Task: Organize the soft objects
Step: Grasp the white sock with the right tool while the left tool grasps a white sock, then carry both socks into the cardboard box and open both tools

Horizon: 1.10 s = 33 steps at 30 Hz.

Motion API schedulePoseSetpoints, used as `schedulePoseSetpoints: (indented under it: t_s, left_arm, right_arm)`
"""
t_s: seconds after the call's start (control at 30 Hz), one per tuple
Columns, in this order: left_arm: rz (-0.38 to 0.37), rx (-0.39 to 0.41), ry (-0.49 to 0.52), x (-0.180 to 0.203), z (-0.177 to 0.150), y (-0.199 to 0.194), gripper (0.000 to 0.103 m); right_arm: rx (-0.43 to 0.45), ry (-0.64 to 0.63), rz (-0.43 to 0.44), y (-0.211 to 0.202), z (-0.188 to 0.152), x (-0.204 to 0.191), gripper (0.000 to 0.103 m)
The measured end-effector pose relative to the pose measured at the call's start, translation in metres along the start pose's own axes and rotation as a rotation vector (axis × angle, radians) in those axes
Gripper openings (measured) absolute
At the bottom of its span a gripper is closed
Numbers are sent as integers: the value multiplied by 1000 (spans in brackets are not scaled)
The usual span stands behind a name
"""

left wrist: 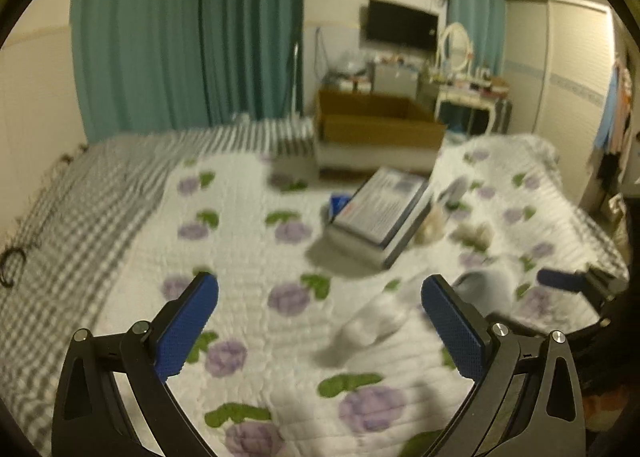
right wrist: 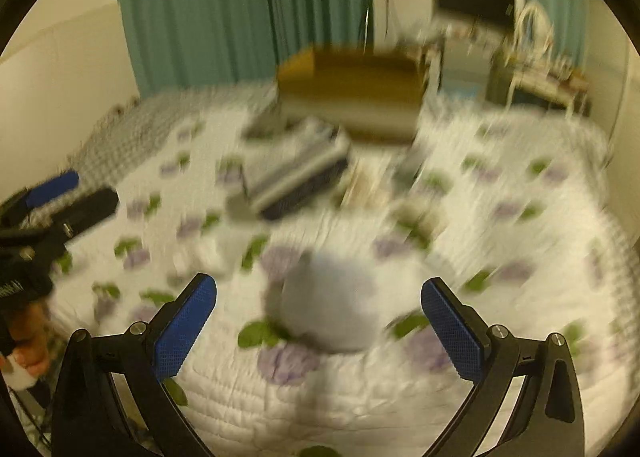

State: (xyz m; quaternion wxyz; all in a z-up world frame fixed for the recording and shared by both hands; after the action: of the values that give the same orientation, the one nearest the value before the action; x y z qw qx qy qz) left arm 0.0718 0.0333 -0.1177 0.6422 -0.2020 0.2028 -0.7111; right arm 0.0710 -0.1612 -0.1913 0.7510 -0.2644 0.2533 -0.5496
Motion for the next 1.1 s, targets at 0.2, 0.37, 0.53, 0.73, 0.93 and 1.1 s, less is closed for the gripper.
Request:
schedulePoseSetpoints:
  t_s: [0.2,0.37,0.53,0.73,0.93,1.1]
  left_arm:
    - [-4,-101,-2,-3,-31,33,103]
    - [-49,-165,17,9,-44,54,103]
    - [-74,-251,52,24,-56,78,95]
    - [-196,-270,36,51,-54,89,47]
    - [-268,-231,58,66,-43,78,28]
    - [-278,-216,79,67,-29,53,27]
  right_arm:
    - [-107,23,-64,44,-17,7,103]
    - [-127,107,-77,60,-13,25,75]
    - [-74,186,-77,50,-2,40,62]
    - [-64,196,-65,47,0,40,61]
    - [-21,202,-70,29,1,44,60]
    - [9,146,-101,6,13,42,59]
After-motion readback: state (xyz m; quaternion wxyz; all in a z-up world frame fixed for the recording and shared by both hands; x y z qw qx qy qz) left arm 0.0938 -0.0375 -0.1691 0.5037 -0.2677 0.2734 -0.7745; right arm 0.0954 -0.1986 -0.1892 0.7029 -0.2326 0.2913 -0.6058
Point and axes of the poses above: each gripper's, at about its wrist camera, not at the fingertips, and y roughly the way its jaws point, x to its right, z to its top, the point moved 10 cm from there along y, roughly the way its jaws point, and after that the axes turned 2 degrees about x, right-handed, at the moved point
